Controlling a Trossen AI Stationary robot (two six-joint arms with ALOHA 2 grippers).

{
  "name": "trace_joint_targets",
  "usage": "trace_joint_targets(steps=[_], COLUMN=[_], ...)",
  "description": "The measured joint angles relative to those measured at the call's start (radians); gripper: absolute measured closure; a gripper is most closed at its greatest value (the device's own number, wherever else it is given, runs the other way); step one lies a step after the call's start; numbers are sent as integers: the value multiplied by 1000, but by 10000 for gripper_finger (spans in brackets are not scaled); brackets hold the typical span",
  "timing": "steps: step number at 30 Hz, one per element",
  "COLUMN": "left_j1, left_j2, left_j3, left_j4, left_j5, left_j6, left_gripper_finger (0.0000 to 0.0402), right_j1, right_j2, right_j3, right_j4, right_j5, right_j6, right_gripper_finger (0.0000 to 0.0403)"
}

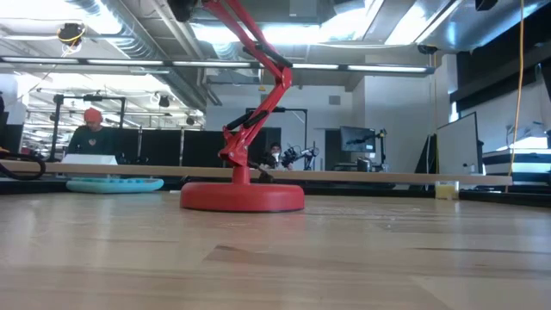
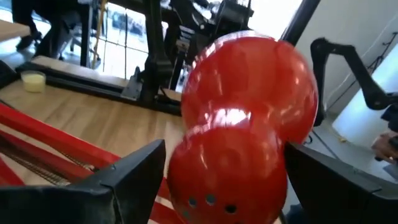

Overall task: Screw lightbulb
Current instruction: Insert the lightbulb into the lamp

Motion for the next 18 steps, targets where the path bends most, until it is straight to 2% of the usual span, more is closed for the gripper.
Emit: trace_joint_targets(steps=[6,13,18], left_j1=[0,-8,-8], left_j2=[52,64,64], left_j3=[-1,0,0], left_j4=[121,135,128], left_j5=[31,41,42], left_j6=[1,27,35], left_gripper_finger=[92,160,160], right_j1=[0,0,0], right_j2=[0,27,48], right_j3=[0,0,1], right_j4=[9,48,87], right_j5=[-25,-44,-52], right_j6=[0,-1,-34], right_gripper_finger=[178,178,178])
